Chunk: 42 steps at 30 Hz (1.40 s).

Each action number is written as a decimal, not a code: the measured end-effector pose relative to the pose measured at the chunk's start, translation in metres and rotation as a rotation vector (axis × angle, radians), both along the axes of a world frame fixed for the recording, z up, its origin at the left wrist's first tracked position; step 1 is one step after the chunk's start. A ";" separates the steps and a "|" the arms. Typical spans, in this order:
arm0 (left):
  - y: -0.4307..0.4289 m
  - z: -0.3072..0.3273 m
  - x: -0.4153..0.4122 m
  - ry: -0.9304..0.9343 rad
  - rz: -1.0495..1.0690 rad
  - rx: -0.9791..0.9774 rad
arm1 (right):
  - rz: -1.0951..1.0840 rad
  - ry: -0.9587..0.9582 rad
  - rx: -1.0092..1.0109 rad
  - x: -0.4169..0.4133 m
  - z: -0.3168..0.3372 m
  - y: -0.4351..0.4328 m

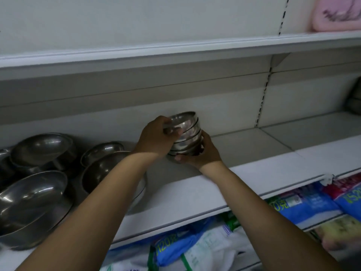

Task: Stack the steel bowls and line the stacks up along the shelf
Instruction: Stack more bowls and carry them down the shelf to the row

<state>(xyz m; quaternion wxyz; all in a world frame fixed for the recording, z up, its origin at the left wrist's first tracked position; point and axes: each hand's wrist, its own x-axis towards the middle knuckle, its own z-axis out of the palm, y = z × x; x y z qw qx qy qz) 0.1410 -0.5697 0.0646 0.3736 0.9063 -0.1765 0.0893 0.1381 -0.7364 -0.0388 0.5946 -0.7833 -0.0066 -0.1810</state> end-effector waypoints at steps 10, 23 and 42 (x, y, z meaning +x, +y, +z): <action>-0.022 0.009 -0.023 0.137 -0.048 -0.485 | -0.001 0.000 0.201 -0.071 0.038 -0.024; -0.190 -0.027 -0.091 0.210 -0.521 -0.925 | -0.193 -0.083 0.192 -0.184 0.038 -0.169; -0.580 -0.045 -0.199 0.424 -0.938 -0.904 | -0.643 -0.025 0.105 -0.355 0.032 -0.512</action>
